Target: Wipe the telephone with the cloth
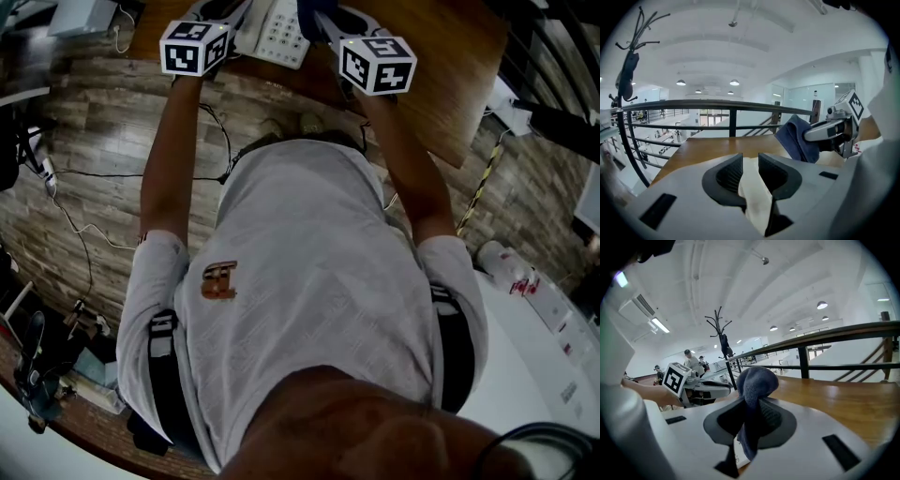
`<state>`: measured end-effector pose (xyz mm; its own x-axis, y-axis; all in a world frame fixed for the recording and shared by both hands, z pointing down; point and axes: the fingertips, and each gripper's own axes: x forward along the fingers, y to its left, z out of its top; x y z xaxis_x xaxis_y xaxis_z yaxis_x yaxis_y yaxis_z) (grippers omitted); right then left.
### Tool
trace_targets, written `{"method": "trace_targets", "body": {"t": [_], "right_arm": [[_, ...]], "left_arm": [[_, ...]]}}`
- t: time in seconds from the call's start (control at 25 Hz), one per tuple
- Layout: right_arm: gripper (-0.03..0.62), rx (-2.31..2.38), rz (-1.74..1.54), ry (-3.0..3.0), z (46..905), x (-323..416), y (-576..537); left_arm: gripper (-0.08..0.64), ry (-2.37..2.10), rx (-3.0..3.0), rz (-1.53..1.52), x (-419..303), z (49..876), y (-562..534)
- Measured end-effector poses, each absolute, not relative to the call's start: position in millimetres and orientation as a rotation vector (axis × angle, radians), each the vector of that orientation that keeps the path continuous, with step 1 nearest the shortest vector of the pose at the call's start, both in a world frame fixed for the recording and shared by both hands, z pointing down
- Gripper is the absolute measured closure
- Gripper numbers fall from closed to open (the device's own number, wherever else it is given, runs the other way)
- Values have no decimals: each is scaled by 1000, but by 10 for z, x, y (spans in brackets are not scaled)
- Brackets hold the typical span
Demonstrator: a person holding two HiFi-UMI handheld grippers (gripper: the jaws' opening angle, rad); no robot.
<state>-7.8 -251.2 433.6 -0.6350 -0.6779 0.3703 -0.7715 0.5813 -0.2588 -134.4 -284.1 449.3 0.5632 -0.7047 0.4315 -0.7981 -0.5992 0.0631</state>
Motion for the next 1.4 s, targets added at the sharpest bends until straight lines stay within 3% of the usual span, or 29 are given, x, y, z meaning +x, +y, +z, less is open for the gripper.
{"method": "trace_targets", "body": {"t": [0.36, 0.8, 1.4], "right_arm": [[520, 1148, 329, -2819, 3572, -213, -2520], [520, 1109, 162, -3063, 2931, -220, -2360], [520, 1086, 54, -3109, 2830, -232, -2287]], "left_arm": [[486, -1322, 2705, 227, -1119, 3542, -2704], [538, -1409, 2754, -88, -1084, 2969, -2477], [541, -1431, 2811, -136, -1008, 2830, -2429]]}}
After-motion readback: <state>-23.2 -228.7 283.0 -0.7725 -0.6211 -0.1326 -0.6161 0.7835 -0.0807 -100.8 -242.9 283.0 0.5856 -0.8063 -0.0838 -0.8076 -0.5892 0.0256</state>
